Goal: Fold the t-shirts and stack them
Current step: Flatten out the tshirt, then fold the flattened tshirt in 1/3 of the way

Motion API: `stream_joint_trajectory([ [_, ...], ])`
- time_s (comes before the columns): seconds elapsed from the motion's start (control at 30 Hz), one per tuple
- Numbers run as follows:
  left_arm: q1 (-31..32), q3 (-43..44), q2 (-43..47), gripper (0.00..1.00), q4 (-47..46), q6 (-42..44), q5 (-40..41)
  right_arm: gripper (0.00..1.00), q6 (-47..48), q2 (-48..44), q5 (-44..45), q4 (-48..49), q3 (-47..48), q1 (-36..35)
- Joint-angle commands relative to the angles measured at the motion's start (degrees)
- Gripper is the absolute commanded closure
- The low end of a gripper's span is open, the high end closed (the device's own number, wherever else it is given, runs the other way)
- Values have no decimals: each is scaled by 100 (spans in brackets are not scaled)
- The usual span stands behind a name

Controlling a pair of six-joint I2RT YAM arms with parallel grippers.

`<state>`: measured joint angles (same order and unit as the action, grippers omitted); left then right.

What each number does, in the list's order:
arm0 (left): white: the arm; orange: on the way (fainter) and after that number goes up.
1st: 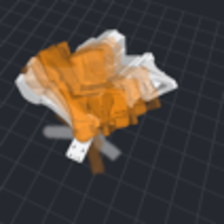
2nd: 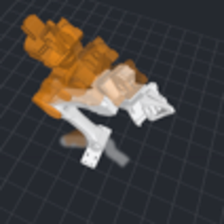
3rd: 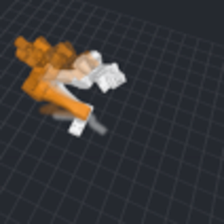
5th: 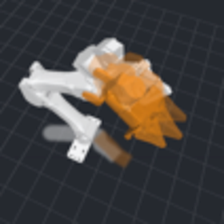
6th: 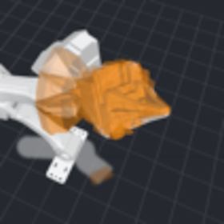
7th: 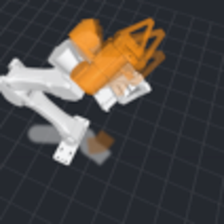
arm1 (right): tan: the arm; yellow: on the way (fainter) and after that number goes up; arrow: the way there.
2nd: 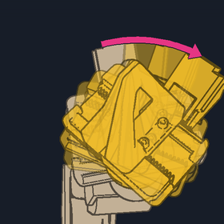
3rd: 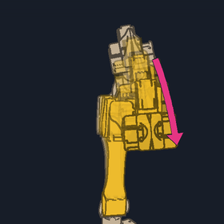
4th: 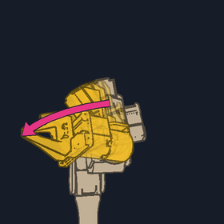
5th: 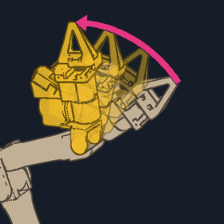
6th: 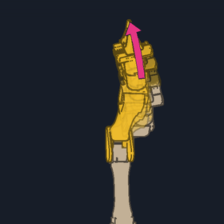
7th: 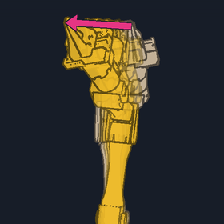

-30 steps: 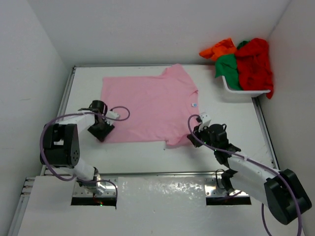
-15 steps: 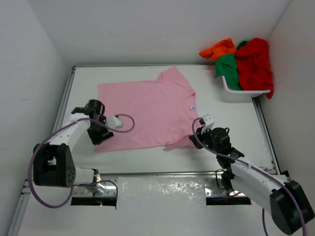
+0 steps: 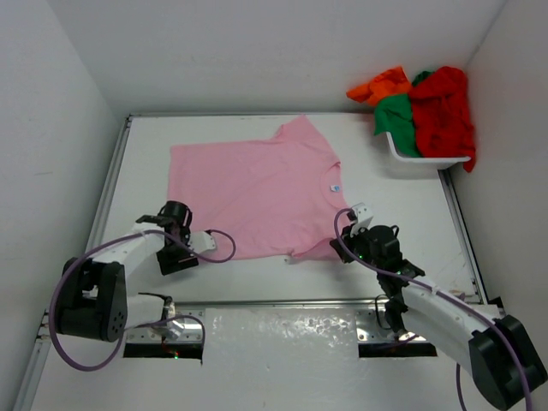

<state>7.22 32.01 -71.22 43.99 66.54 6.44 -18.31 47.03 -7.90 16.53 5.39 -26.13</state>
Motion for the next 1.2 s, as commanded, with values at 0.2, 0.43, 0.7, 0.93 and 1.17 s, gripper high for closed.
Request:
stream_joint_trajectory([
  [0.2, 121, -801, 117, 58, -1287, -308, 253, 100, -42, -123, 34, -18, 23, -24],
  [0.43, 121, -547, 161, 100, -1385, -985, 403, 100, 117, -141, 34, -309, 182, -24],
  [0.7, 113, 172, 477, 100, -840, -1161, -37, 100, 213, -176, 96, -484, 444, -24],
  [0.93, 34, 815, 259, 100, -725, -1179, -178, 100, 1055, 639, 360, -520, 1708, 178],
  [1.17, -861, 1832, -778, 100, -909, -1555, -318, 100, 1320, 2213, -492, 60, 2685, 838],
])
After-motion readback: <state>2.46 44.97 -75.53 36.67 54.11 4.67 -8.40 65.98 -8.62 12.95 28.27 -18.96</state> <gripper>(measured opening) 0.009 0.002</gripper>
